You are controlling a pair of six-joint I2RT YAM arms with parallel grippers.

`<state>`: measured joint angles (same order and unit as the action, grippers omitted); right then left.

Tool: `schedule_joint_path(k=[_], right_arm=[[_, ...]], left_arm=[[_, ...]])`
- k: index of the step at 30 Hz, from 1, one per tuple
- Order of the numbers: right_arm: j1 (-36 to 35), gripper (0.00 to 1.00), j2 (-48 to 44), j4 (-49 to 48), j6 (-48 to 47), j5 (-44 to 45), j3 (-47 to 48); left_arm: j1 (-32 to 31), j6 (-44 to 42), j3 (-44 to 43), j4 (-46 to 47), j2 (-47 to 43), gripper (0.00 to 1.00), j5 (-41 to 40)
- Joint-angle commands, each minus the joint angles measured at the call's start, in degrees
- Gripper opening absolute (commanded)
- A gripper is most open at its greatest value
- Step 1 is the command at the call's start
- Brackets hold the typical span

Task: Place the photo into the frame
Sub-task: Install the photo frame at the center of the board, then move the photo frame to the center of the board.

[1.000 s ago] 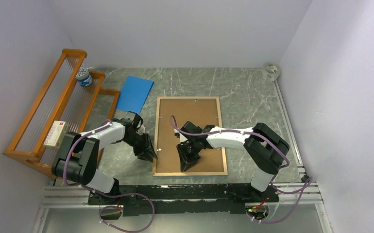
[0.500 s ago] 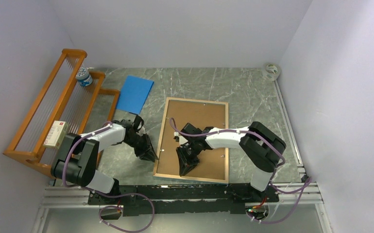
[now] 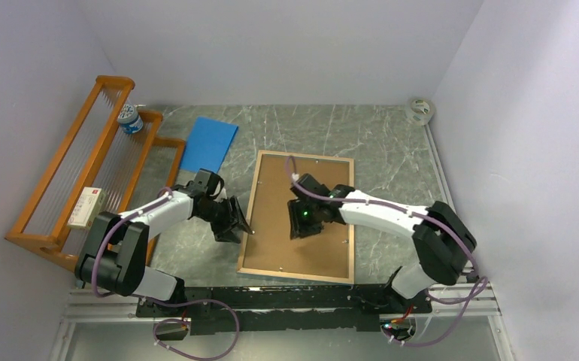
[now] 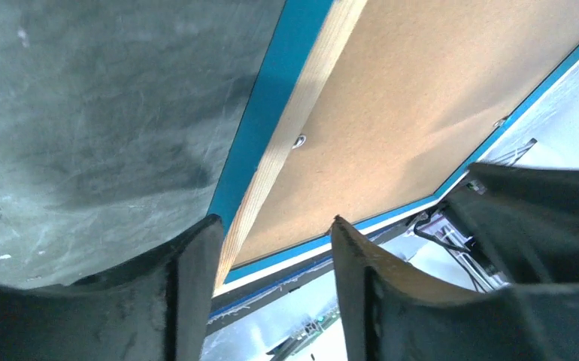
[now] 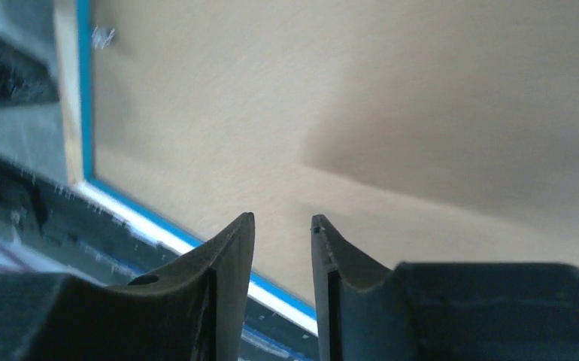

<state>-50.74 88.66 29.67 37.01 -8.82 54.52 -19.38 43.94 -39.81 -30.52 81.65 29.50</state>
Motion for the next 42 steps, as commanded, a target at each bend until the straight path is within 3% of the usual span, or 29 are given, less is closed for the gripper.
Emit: schedule_joint_path(k=[1,9,17,23,29,37,42], right_arm=[[6.7,0.4,-5.3,7.5,4.1,16.5,1.1],[25.8,0.73,-13.4,11.8,8.2,24.5,-4.9],[31.4,0.76,-8.4,7.3,5.5,15.6,-6.2],[32.2,0.74,-4.3,2.9,3.6,9.1,-6.3],[32.3,0.57,-0.1,-0.4,2.5,2.9,-5.0],[32.2,0.43,5.5,-0.7,-0.3,6.8,4.3],[32.3,0.43,9.6,-0.5,-1.9,10.2,10.9]], left_arm=[[-0.2,-0.9,-3.3,1.9,-0.6,0.63,-2.0],[-0.1,-3.3,-8.3,2.8,3.3,0.76,-4.6],[0.6,-7.7,-15.7,2.0,12.3,0.77,-7.9],[0.7,-11.7,-19.7,1.9,16.3,0.76,-5.0],[0.7,-13.9,-21.5,2.9,18.6,0.67,-1.7],[0.7,-14.8,-23.7,7.3,21.4,0.56,4.5],[0.7,-15.1,-25.6,8.4,22.6,0.57,4.6]])
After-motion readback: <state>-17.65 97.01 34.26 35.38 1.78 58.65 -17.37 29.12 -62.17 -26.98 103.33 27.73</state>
